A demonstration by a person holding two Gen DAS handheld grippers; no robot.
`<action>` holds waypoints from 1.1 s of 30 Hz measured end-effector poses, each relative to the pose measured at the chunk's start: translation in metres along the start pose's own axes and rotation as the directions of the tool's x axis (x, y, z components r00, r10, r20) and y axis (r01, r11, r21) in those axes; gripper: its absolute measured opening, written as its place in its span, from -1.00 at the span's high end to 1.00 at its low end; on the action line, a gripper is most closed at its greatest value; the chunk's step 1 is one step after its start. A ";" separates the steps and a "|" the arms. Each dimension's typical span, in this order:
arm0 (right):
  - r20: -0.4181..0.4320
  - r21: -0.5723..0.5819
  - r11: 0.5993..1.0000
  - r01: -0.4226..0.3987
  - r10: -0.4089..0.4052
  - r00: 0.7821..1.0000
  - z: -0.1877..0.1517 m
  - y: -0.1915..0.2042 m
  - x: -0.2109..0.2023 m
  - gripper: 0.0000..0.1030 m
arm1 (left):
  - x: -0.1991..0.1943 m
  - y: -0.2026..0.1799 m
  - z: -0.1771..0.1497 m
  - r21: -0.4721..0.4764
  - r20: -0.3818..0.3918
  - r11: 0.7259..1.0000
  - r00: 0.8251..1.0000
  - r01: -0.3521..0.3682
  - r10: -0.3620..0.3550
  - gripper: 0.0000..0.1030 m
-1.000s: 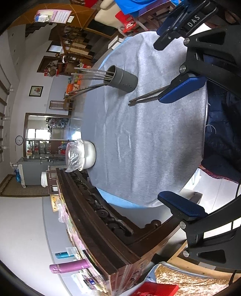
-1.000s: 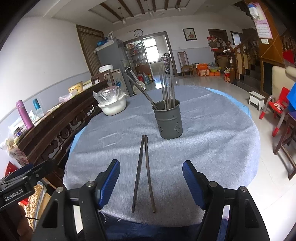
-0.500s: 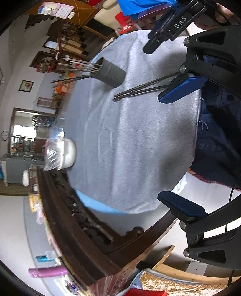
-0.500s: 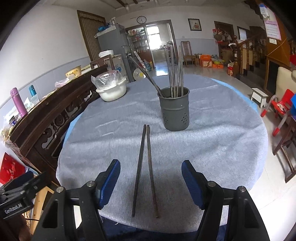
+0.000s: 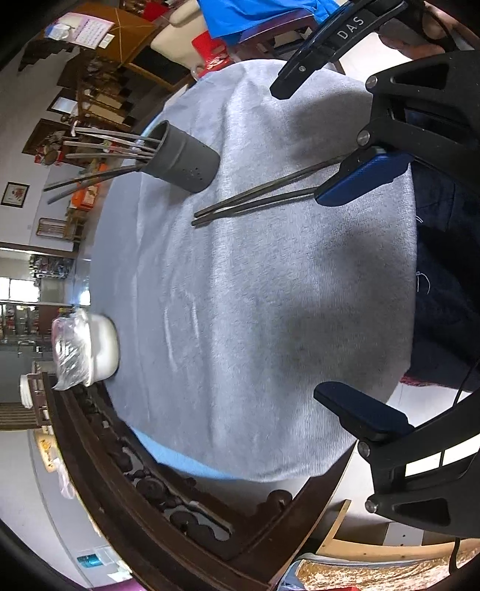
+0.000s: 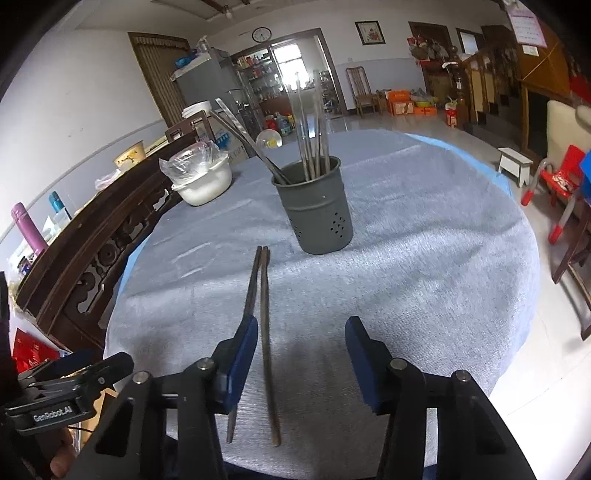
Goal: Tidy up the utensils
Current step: 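Lower both open grippers onto the last two chopsticks, then close the left gripper on one chopstick while the right gripper closes on the other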
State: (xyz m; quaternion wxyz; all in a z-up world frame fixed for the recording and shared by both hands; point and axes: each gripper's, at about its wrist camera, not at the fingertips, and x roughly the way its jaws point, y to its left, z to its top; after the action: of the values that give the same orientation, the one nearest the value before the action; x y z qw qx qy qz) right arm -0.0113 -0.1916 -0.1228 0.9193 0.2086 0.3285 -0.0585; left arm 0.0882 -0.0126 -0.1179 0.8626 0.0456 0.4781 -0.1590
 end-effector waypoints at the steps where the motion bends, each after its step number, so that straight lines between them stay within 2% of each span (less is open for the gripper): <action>1: -0.007 0.002 1.000 -0.009 0.009 1.000 0.000 -0.001 0.003 -0.03 | 0.003 -0.001 0.000 0.002 -0.007 1.000 1.000 -0.002 0.002 -0.86; 8: -0.078 -0.009 0.999 -0.053 0.052 0.996 0.001 0.000 0.034 -0.03 | 0.025 -0.001 0.002 0.020 -0.043 0.999 0.998 -0.042 0.042 -0.86; 13: -0.121 -0.025 0.997 -0.078 0.075 0.990 0.005 0.004 0.059 -0.04 | 0.036 -0.003 0.016 0.051 -0.015 0.995 0.996 -0.089 0.090 -0.86; 16: -0.140 -0.032 0.994 -0.104 0.099 0.985 0.013 0.009 0.075 0.26 | 0.045 0.000 0.024 0.055 -0.012 0.993 0.994 -0.108 0.109 -0.86; 18: -0.138 -0.039 0.992 -0.123 0.116 0.984 0.019 0.014 0.084 0.28 | 0.053 0.002 0.029 0.049 -0.024 0.992 0.993 -0.113 0.115 -0.86; 23: -0.157 -0.075 0.986 -0.147 0.134 0.978 0.028 0.029 0.102 0.58 | 0.068 0.006 0.033 0.031 -0.059 0.993 0.991 -0.118 0.119 -0.86; 26: -0.184 -0.090 0.985 -0.149 0.131 0.974 0.029 0.033 0.112 0.67 | 0.073 0.006 0.034 0.025 -0.075 0.993 0.991 -0.112 0.113 -0.86; 33: -0.240 -0.067 0.986 -0.150 0.130 0.962 0.027 0.030 0.131 0.69 | 0.079 0.004 0.037 0.035 -0.084 0.993 0.990 -0.111 0.114 -0.86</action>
State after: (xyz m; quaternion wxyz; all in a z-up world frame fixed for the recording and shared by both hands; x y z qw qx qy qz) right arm 0.1135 -0.1720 -0.1764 0.8839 0.1976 0.4213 0.0457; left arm 0.1583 -0.0355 -0.1641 0.8480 0.0922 0.5091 -0.1150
